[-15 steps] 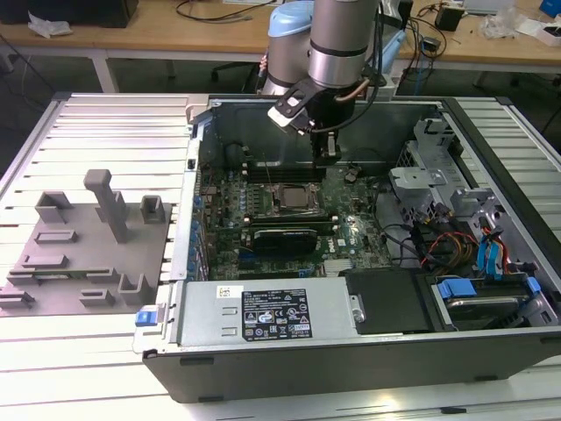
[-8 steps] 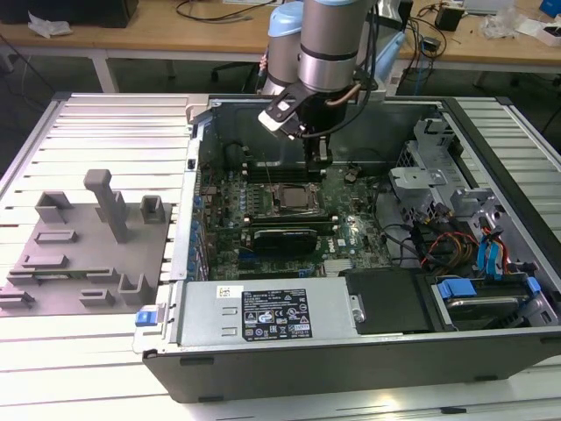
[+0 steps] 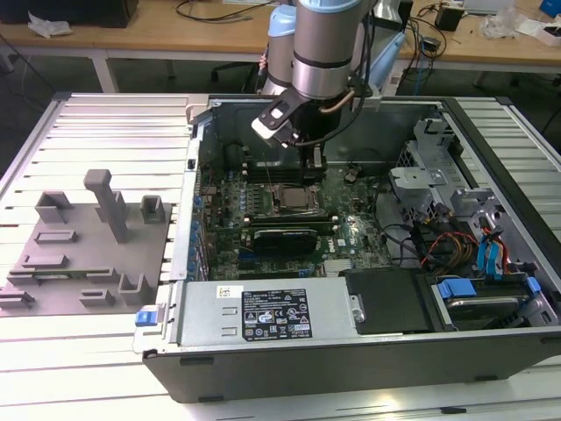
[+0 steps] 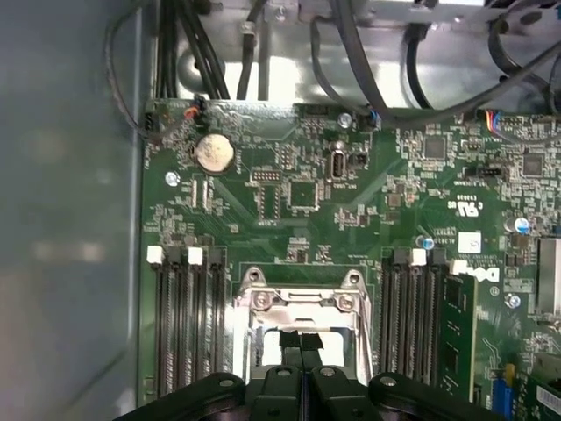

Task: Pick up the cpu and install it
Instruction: 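Close the cpu cover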

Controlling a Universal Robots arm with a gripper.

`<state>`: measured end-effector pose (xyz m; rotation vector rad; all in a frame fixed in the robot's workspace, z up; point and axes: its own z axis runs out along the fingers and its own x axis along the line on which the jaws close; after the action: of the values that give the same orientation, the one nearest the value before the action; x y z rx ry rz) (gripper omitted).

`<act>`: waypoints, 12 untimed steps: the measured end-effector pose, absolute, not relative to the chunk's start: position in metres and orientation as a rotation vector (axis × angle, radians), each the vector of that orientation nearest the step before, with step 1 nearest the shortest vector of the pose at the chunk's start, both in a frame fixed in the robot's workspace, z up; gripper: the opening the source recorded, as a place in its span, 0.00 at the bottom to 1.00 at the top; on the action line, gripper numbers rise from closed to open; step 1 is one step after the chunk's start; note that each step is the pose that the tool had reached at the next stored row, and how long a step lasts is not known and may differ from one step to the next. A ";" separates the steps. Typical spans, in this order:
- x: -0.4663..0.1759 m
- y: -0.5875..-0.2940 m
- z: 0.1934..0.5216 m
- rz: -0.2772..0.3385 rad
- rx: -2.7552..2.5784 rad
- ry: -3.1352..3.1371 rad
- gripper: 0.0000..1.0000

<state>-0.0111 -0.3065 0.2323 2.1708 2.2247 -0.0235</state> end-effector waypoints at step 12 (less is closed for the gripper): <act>-0.016 -0.310 0.231 -0.024 2.159 2.236 0.11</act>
<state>-0.0159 -0.3102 0.2313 2.1595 2.2356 -0.0241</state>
